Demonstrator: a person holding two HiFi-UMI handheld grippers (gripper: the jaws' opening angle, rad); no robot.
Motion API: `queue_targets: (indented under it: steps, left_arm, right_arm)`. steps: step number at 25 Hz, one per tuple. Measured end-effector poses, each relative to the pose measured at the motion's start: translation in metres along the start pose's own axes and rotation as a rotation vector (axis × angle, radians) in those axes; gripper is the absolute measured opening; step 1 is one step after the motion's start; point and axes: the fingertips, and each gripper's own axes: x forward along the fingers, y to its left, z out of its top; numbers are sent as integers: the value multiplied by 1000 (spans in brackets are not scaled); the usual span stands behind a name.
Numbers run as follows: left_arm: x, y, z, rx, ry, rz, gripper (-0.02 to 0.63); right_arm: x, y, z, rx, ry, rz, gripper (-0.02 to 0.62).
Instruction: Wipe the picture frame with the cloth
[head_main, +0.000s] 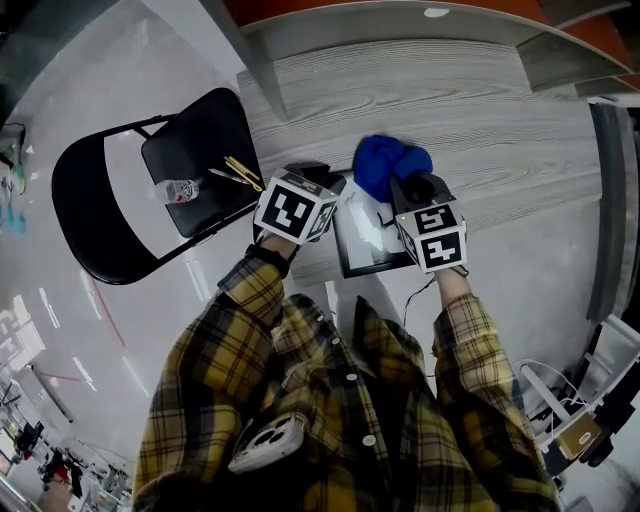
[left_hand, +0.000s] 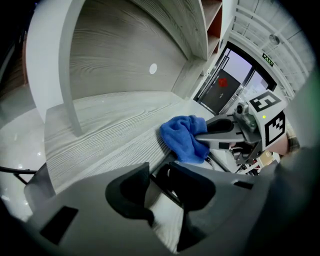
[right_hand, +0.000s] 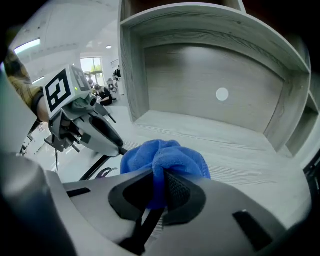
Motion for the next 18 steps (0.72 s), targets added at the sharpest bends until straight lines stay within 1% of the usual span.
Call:
queue_targets:
  steps: [5,18]
  left_arm:
    - [1,1,-1,-17,0,11,127]
    - [0,1,0,-21,-3,12,127]
  right_arm:
    - [-6,10,-14,78,44,42,48]
    - [-53,53,-79,119,135,113,49]
